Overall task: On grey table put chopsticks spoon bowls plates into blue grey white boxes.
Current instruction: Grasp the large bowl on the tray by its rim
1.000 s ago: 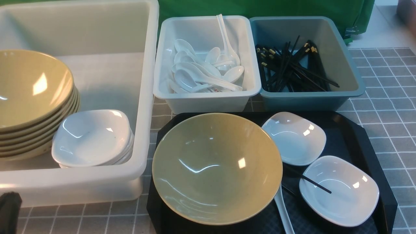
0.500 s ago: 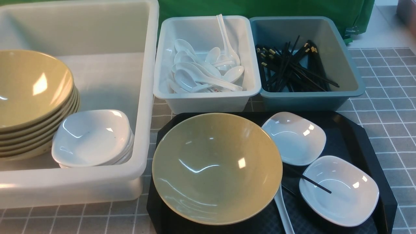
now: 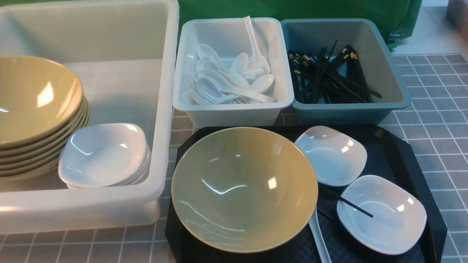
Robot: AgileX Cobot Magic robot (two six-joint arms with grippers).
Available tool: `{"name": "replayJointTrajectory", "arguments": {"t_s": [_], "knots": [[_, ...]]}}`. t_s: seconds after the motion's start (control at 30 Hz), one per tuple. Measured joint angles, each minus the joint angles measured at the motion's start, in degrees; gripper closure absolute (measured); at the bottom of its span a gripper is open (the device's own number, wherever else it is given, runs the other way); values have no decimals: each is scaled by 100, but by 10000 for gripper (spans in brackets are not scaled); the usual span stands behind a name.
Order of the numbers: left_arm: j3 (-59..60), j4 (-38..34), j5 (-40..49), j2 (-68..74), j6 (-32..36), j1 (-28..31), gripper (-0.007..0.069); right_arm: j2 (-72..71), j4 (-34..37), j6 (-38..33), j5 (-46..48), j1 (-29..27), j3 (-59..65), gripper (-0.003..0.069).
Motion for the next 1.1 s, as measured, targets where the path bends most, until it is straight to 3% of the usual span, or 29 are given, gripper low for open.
{"name": "replayJointTrajectory", "arguments": {"t_s": [0.03, 0.13, 0.27, 0.33, 0.5, 0.6, 0.7, 0.8, 0.97, 1.1], "knots": [[-39, 0, 34, 103, 35, 0, 636, 32, 0, -13, 166, 0, -109, 565], [-396, -37, 495, 947, 121, 0, 636, 371, 0, -202, 1881, 0, -1011, 621], [-863, -201, 1333, 1838, 74, -36, 636, 769, 0, -1014, 3344, 0, -1545, 623], [-1531, -326, 2312, 2575, 143, -303, 636, 1070, -6, -1696, 4216, 22, -1649, 623], [-2814, -764, 4149, 3861, 870, -1191, 636, 1582, 348, -2353, 5348, 225, -1539, 623], [-3396, -1221, 4953, 4737, 1403, -1757, 636, 1802, 1063, -3397, 5524, 345, -1257, 623], [-3773, -1551, 5167, 5422, 1586, -2202, 636, 1889, 1665, -4269, 5517, 373, -959, 623], [-4097, -1540, 5244, 5944, 1623, -2607, 629, 1891, 1893, -4672, 5396, 378, -693, 623], [-4807, -691, 5826, 6885, 1802, -3472, 562, 1894, 1958, -4828, 4912, 462, -320, 623], [-5182, 307, 6200, 7557, 1839, -3940, 415, 1899, 1980, -4846, 4680, 605, -250, 623]]}}
